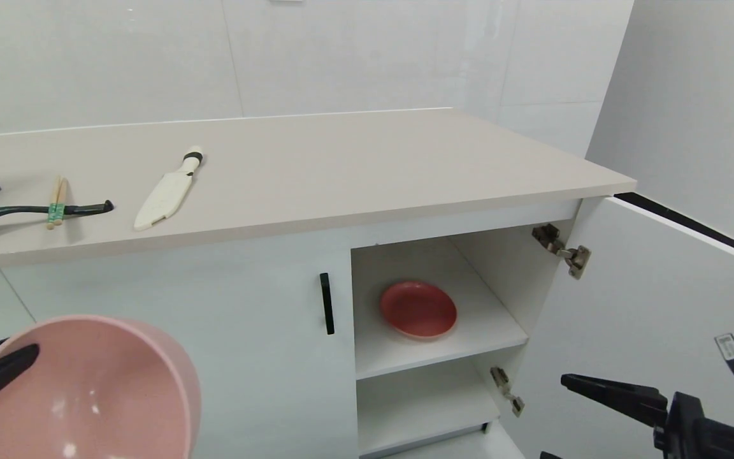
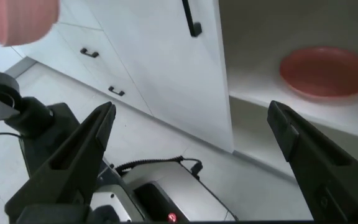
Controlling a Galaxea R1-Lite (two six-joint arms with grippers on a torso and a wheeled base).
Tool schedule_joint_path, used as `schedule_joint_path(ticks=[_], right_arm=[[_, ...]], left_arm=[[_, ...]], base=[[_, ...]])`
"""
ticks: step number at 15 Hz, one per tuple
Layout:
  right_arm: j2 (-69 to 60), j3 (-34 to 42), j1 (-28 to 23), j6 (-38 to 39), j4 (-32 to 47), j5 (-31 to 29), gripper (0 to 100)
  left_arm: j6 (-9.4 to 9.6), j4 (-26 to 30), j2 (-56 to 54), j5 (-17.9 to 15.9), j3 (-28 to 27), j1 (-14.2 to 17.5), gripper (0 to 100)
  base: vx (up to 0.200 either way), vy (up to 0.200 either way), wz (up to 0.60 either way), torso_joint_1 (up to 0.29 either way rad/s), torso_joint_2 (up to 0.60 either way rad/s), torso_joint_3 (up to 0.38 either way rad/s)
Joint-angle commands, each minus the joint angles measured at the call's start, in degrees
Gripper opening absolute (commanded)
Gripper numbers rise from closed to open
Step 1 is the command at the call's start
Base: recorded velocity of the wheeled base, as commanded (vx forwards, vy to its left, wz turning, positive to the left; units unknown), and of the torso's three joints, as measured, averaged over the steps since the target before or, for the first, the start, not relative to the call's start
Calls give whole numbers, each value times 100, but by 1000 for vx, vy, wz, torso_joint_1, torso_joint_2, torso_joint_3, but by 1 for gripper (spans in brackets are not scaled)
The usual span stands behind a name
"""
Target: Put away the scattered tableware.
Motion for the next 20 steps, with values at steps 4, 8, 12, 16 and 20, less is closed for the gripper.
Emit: schedule_joint_path(ticks=[4,8,12,16,20], right_arm=[[311,-377,10,8,-7,-7,100],[320,-412,1,8,-15,-139,100],[997,-904,-34,17,152,-693,100],[1067,-1054,-96,34,538,-851,100],[1058,-1027,-8,25,530,-807,100]], left_arm=[[-401,-1796,3349,2618,-703,-3958,0],[-858,-1849,4236,4042,-1054,-5294,0],[-858,-1840,4737,4411,-1248,-5329,0],[-858,-1857,5062,4657,-1248,-5425,0],[-849,-1928,5519,4684,-1564,-5417,0]], base=[[0,0,0,0,0,0],[0,0,0,0,0,0],[0,0,0,0,0,0],[0,0,0,0,0,0],[0,0,0,0,0,0]])
